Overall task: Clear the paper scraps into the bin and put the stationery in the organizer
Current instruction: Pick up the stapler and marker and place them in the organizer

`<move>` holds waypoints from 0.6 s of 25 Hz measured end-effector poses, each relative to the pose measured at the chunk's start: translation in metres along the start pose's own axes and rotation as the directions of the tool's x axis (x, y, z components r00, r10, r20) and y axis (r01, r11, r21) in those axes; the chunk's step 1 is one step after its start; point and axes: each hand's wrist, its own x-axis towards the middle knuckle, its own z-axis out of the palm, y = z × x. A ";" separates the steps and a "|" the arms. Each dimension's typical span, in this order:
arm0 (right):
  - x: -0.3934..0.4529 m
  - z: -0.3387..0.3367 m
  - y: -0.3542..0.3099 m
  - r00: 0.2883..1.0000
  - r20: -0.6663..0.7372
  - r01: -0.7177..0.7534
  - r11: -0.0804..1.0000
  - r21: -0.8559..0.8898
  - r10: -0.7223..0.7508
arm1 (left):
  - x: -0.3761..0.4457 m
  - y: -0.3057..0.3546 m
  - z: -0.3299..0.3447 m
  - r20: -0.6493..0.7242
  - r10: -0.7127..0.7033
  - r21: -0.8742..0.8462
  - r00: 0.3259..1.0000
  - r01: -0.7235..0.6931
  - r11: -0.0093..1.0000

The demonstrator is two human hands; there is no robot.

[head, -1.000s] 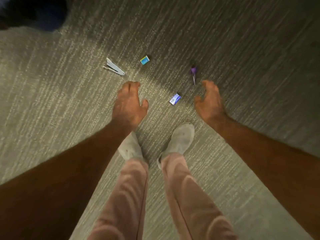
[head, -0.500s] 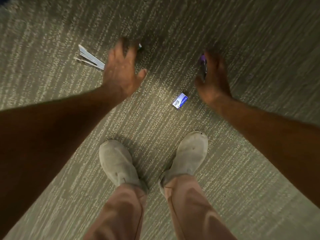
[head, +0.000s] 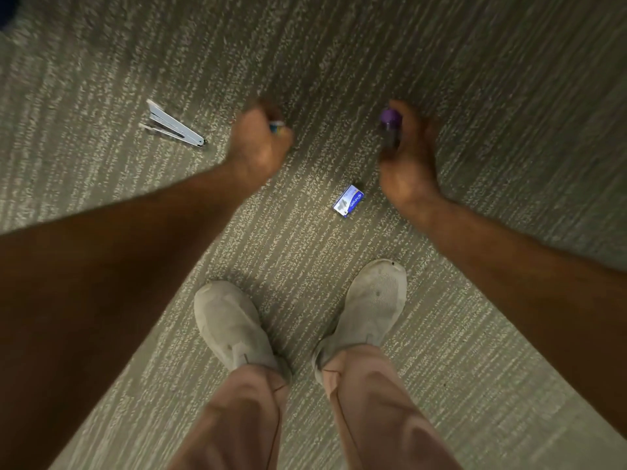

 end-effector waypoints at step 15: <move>-0.121 0.085 -0.099 0.973 0.224 0.022 0.988 0.153 -0.057 | -0.071 0.006 -0.036 0.375 -0.325 -0.838 0.868 0.467 0.281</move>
